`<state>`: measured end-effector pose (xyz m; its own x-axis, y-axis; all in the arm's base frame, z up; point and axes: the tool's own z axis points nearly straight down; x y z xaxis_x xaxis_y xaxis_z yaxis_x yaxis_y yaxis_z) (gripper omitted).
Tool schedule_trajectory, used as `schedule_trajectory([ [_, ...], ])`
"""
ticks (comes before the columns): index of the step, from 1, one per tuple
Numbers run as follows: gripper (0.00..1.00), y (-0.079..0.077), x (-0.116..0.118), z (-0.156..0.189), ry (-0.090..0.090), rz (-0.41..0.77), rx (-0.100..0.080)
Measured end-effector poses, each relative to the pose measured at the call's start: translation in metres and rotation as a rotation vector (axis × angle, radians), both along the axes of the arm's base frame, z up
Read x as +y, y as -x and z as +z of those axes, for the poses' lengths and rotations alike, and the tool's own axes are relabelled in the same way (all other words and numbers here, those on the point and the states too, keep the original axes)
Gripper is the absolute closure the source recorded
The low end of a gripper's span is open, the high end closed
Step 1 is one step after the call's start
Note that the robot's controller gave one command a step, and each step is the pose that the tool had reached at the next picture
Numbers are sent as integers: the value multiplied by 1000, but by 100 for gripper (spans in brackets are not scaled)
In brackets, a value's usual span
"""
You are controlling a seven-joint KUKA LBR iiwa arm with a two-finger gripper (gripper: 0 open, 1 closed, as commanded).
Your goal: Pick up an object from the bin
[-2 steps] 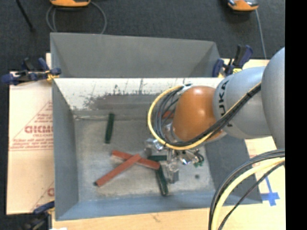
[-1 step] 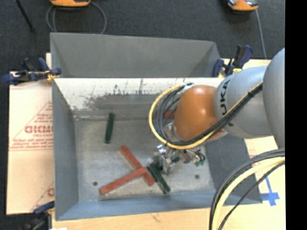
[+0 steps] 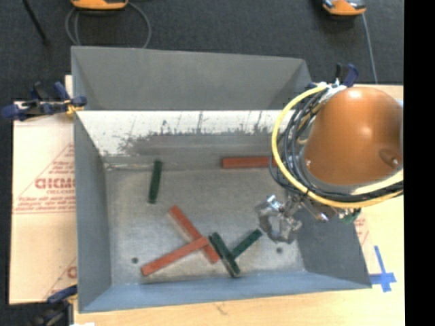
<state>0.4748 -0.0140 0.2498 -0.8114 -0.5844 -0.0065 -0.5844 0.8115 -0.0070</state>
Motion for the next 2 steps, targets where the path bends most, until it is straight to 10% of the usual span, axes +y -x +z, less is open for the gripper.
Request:
schedule_trajectory([
  [1,0,0,1,-4,-2,1,7],
  [2,0,-36,45,-141,-5,132,12],
])
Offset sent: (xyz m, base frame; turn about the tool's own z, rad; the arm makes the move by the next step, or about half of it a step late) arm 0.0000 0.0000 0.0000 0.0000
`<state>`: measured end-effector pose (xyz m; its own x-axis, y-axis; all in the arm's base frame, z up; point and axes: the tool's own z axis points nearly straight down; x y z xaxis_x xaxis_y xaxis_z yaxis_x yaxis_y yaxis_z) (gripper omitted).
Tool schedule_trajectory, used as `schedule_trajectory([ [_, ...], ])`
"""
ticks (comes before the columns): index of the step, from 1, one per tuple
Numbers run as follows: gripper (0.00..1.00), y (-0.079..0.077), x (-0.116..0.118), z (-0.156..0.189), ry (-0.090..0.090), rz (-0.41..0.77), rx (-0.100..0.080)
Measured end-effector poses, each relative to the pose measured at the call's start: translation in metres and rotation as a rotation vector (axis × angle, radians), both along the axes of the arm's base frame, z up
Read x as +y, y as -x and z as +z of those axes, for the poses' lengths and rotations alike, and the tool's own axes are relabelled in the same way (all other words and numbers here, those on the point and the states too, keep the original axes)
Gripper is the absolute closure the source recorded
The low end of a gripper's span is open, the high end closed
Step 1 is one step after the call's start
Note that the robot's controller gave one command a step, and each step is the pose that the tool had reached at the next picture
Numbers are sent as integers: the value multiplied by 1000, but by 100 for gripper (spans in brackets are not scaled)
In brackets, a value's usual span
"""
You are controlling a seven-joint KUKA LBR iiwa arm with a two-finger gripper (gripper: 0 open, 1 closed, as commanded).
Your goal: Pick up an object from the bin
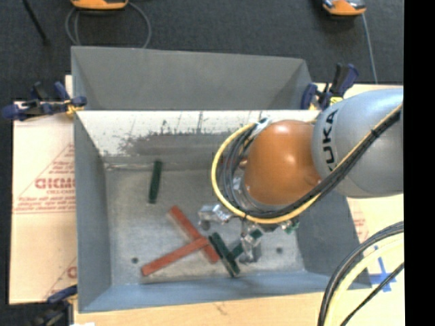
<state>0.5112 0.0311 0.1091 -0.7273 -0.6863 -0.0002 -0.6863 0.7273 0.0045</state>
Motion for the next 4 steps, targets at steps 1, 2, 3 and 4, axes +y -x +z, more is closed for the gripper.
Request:
schedule_trajectory([
  [1,0,-10,48,-36,4,-128,-4],
  [2,0,-5,67,-36,2,-148,-5],
  [3,100,-7,67,-36,-1,-146,-17],
  [4,0,-4,66,-38,3,-145,-6],
])
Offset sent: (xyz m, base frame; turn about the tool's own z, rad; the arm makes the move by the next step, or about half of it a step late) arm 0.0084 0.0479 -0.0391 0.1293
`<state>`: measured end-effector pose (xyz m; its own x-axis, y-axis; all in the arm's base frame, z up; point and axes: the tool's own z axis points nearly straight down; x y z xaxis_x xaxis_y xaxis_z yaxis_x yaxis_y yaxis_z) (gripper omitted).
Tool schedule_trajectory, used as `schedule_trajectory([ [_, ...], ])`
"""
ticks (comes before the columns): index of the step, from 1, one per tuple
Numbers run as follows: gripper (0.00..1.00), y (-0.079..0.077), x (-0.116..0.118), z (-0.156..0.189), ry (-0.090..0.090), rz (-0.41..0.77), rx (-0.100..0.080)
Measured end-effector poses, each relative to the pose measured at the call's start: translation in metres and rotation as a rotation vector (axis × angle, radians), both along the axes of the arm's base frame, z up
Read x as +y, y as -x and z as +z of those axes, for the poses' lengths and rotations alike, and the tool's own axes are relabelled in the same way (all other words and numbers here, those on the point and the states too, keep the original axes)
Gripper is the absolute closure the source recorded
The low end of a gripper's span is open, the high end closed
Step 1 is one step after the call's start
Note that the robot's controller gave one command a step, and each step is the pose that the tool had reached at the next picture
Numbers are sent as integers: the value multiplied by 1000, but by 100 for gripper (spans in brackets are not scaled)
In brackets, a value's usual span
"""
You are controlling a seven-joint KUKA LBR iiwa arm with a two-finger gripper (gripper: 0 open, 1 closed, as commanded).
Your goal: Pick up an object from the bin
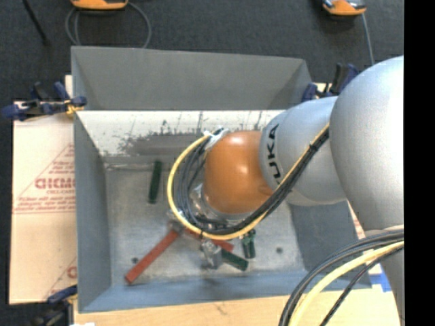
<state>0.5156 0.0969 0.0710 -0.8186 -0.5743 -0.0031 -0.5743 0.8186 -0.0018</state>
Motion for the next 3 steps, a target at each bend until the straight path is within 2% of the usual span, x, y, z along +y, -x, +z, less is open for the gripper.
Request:
schedule_trajectory([
  [1,0,0,-5,26,2,306,-2],
  [2,0,9,45,0,-3,365,2],
  [3,0,19,38,0,2,638,0],
])
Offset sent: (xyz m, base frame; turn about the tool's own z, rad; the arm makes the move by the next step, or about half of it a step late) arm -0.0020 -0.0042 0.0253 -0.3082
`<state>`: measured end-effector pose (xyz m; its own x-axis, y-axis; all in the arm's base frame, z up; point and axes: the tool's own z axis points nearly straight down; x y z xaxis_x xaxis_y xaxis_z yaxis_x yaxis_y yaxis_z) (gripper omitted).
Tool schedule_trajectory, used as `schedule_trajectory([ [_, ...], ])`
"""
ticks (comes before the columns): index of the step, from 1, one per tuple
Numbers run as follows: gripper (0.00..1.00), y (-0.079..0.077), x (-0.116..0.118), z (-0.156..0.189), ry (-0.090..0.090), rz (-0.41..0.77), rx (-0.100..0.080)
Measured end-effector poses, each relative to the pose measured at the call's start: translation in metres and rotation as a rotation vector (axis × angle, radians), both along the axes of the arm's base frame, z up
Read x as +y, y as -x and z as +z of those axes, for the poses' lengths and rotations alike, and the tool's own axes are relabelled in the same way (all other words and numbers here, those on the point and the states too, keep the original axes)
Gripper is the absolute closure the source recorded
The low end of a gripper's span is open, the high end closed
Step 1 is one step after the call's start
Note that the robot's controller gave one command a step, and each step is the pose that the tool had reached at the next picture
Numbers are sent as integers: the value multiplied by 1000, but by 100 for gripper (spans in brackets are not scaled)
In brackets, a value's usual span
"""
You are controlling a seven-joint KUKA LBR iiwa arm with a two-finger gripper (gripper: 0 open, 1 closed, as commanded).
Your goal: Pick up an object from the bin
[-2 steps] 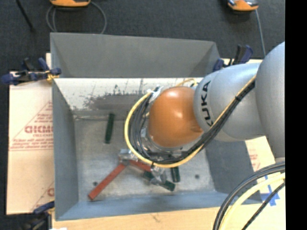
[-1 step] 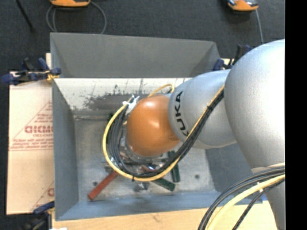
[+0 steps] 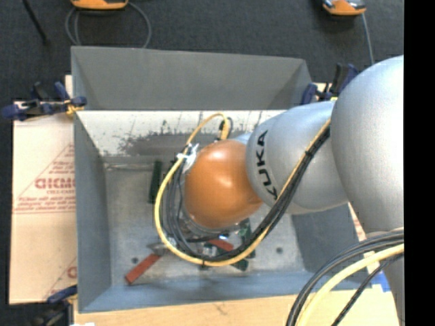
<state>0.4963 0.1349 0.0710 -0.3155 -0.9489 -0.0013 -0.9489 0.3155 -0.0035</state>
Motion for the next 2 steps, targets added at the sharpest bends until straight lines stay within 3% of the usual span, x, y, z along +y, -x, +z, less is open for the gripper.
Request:
schedule_trajectory([
  [1,0,-35,69,0,-5,22,-2],
  [2,100,-35,67,1,-7,15,-3],
])
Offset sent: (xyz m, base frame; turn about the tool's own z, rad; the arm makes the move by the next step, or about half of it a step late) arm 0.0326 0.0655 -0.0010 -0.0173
